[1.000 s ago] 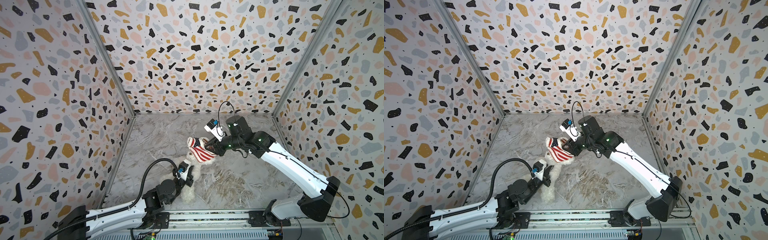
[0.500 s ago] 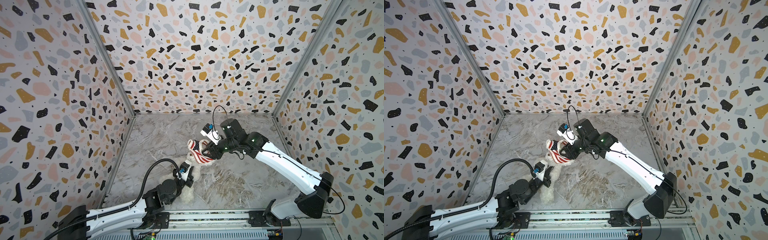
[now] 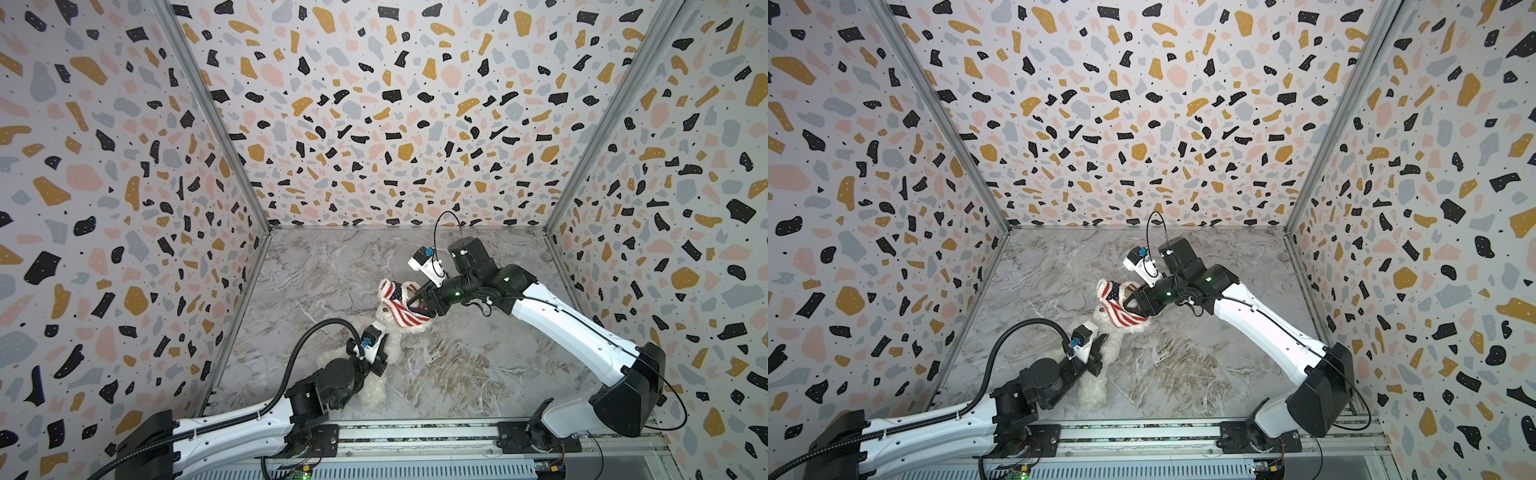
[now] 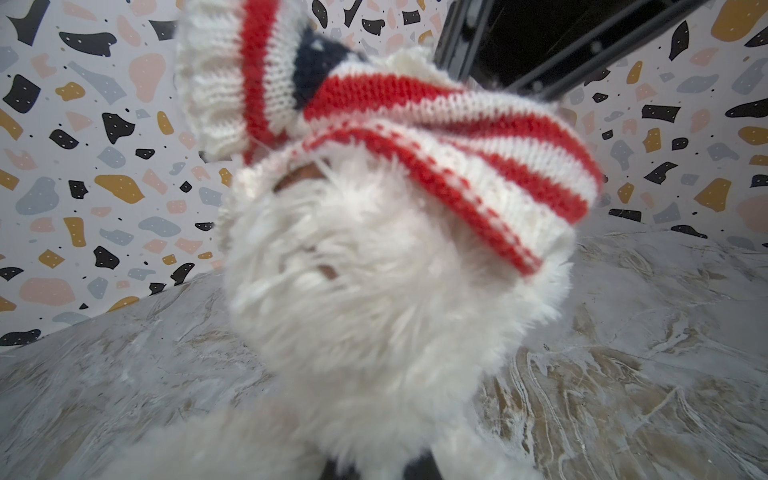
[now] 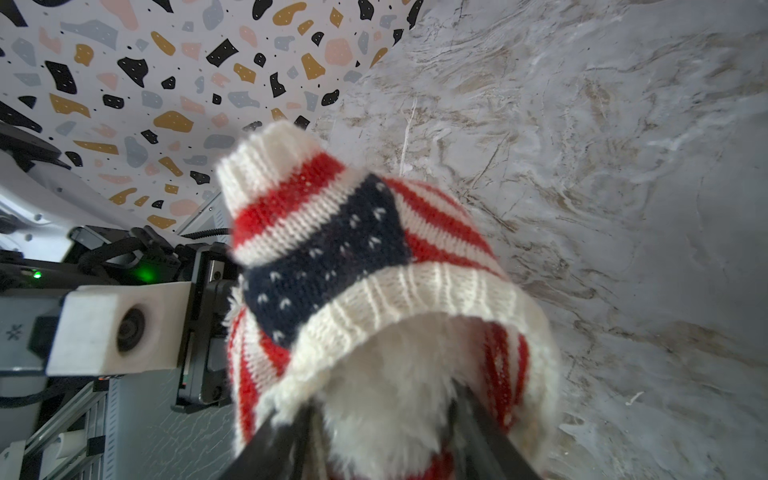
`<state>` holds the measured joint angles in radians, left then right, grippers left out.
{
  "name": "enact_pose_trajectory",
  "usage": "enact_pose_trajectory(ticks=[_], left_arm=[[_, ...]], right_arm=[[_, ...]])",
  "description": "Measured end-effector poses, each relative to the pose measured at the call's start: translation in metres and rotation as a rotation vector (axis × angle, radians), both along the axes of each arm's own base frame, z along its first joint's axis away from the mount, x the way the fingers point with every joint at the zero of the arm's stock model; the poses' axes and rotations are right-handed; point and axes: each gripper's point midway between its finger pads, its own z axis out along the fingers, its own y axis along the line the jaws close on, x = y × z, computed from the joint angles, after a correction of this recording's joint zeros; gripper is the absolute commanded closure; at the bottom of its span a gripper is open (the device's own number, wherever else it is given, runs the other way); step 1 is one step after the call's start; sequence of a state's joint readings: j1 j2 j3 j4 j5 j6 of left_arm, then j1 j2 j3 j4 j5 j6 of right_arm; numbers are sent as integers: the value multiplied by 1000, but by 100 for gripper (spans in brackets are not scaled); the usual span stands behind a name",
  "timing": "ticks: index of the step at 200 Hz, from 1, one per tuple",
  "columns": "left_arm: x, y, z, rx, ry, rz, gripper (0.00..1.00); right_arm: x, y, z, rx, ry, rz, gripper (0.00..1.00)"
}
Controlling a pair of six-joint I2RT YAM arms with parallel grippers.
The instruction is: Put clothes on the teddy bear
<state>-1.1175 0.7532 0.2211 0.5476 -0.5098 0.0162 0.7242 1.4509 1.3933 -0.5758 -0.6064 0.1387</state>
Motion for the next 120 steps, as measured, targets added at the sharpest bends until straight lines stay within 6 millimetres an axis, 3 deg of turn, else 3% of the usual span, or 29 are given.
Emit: enact_pose_trajectory(ticks=[60, 90, 120], left_arm=[[-2, -3, 1, 0, -6, -18, 100], [-2, -3, 1, 4, -6, -22, 100], [-3, -4, 0, 6, -5, -27, 100]], right_arm=[[-4, 3, -3, 38, 50, 34, 32], [-5, 6, -4, 47, 66, 46, 52], [-7, 7, -6, 56, 84, 54, 66]])
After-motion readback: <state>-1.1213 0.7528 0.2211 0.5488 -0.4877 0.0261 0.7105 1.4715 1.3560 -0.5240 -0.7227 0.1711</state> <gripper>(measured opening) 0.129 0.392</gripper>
